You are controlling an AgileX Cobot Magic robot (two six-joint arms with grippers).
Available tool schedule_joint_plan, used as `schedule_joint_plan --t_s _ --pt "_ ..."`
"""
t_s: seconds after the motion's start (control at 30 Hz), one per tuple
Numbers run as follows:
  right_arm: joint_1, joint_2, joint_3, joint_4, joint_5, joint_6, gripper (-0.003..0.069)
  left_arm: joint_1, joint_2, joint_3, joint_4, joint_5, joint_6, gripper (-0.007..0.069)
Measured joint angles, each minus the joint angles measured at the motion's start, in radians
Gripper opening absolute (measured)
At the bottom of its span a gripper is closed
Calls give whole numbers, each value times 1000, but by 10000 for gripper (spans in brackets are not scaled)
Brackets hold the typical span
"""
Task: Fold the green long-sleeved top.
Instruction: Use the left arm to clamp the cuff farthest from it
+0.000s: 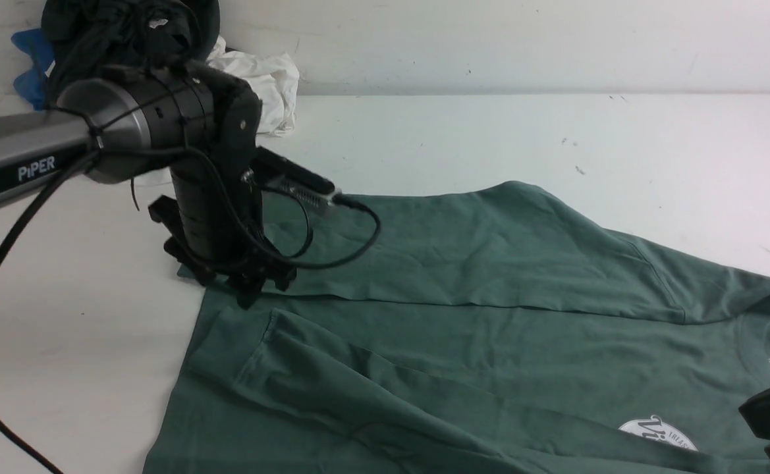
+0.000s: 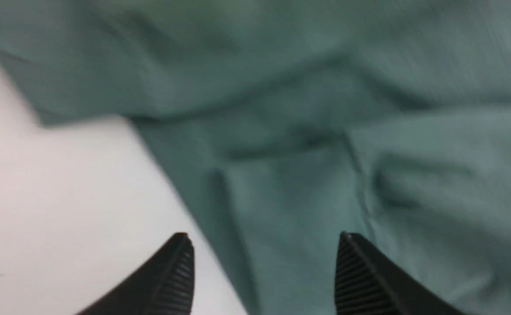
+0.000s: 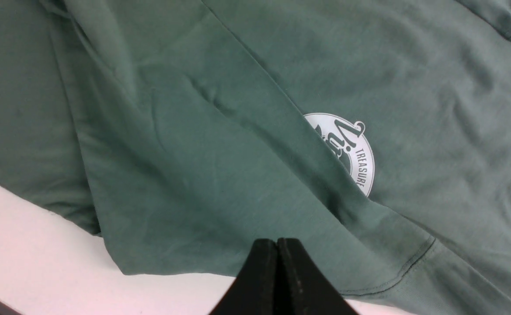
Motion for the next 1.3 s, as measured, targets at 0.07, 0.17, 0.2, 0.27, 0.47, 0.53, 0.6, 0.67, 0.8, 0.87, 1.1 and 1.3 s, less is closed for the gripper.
schedule_joint_plan --t_s 0.07,0.17,0.2,0.27,0.47,0.53,0.6,0.67,0.8,0.87,1.1,1.3 --pt "0 1 0 -5 -8 0 -15 28 5 -60 1 4 -1 424" --pt "0 2 0 -7 -16 0 -15 62 30 -132 9 4 35 426" --pt "0 2 0 -7 -18 0 -15 69 44 -144 13 4 57 426" --pt "0 2 0 -7 -21 0 -15 72 72 -155 16 4 98 426" --pt "0 3 0 -9 -24 0 -15 68 176 -158 15 -23 224 426" --pt "0 3 0 -9 -28 0 -15 57 211 -158 15 -47 277 426" --pt "0 3 0 -10 -29 -1 -15 49 223 -159 15 -58 295 426" --pt "0 3 0 -17 -35 -2 -15 35 243 -160 15 -75 318 426" --pt "0 3 0 -26 -36 -3 -15 29 250 -165 20 -79 325 425" --pt "0 3 0 -28 -36 -3 -15 29 252 -168 19 -79 326 410" --pt "0 3 0 -28 -36 -3 -15 27 266 -191 8 -65 323 200" --pt "0 3 0 -28 -36 -3 -15 27 283 -255 -5 -16 323 30"
